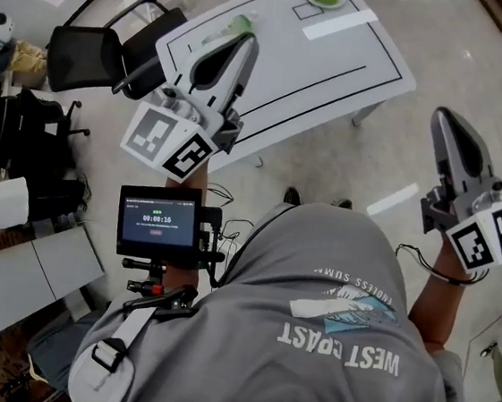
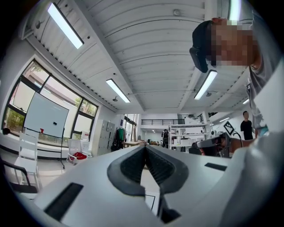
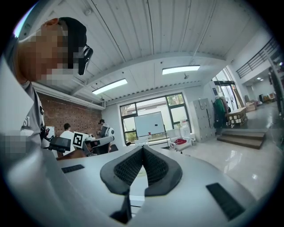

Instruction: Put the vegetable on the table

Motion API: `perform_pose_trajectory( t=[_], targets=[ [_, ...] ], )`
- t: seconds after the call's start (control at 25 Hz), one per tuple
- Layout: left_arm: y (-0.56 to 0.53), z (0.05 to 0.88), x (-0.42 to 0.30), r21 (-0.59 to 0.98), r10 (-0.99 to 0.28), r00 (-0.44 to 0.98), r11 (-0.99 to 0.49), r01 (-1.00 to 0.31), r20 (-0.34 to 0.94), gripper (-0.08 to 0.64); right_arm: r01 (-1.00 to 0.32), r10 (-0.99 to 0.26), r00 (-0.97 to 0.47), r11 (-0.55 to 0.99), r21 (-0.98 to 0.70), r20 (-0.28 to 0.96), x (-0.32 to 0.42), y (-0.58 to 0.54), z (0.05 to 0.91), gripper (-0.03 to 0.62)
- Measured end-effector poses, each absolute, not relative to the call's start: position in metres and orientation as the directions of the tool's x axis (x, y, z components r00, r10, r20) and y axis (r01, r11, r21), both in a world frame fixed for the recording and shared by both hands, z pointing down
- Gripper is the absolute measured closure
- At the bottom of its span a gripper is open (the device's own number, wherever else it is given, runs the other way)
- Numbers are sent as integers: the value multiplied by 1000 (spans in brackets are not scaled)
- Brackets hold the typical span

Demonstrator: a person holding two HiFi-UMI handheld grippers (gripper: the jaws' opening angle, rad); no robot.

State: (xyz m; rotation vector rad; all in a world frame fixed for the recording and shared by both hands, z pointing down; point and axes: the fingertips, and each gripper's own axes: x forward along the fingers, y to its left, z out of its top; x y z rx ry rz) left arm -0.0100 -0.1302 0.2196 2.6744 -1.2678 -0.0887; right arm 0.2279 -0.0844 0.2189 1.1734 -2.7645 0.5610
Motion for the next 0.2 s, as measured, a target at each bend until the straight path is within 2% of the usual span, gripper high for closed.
perform_pose_trajectory(
  t=[0.2],
  targets=[
    [-148, 202, 9, 195, -749, 662, -644, -740, 38, 554, -730, -693, -680, 610, -308, 240, 240, -88, 199, 586]
  ],
)
